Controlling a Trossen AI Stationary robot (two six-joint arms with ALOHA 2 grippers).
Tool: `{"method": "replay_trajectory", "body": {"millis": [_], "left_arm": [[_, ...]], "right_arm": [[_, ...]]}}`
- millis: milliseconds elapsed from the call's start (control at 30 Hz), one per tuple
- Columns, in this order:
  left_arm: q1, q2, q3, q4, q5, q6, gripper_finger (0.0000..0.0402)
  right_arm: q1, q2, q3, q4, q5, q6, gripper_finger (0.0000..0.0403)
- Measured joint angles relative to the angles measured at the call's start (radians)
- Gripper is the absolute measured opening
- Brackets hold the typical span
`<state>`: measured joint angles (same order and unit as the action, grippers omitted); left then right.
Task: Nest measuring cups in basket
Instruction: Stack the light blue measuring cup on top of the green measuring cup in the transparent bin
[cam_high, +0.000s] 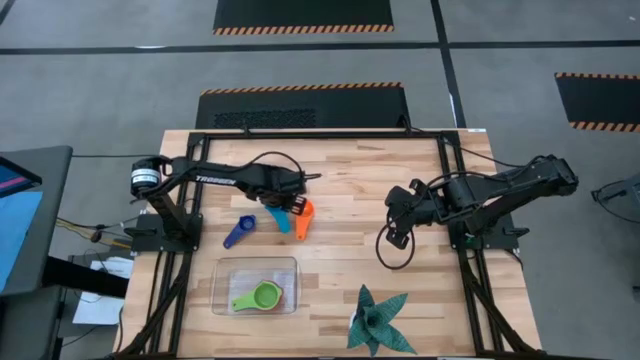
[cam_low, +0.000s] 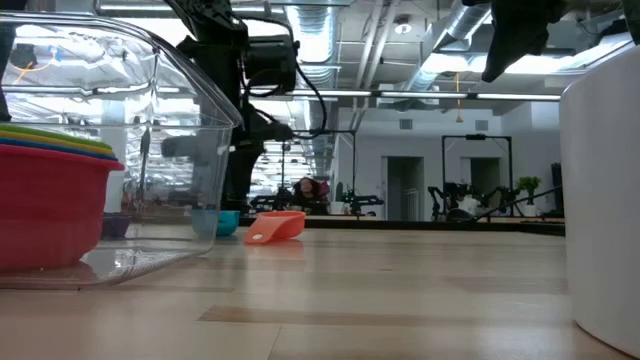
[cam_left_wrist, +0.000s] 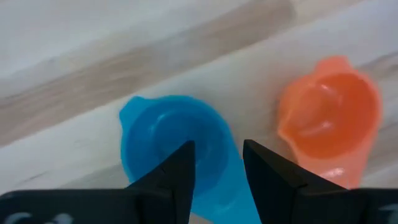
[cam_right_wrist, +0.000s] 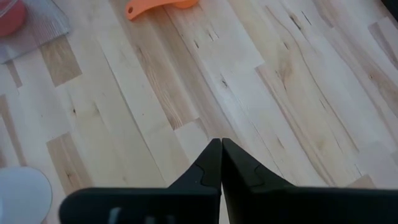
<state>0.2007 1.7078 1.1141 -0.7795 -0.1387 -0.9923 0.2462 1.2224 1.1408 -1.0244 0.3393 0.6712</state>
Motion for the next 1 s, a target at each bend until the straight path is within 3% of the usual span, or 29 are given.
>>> {"method": "replay_trajectory", "body": {"millis": [600,800,900,1000], "left_arm": [[-0.014,0.122,0.001,0.048,0.034,-0.044,0.0124],[-0.014,0.129,0.001,0.061,0.039,0.008,0.012],[-0.014,0.129,0.001,0.057,0.055,0.051,0.0092],[-0.014,0.126,0.003,0.057,0.045,0.121,0.0029]], "right_arm": [[0.0,0.0,0.0,-0.021,0.0,-0.002,0.0024],[0.0,0.0,0.0,-0.027,0.0,0.001,0.0025],[0.0,0.0,0.0,-0.03,0.0,0.001,0.0022],[0.0,0.0,0.0,-0.03,0.0,0.001,0.0021]]}}
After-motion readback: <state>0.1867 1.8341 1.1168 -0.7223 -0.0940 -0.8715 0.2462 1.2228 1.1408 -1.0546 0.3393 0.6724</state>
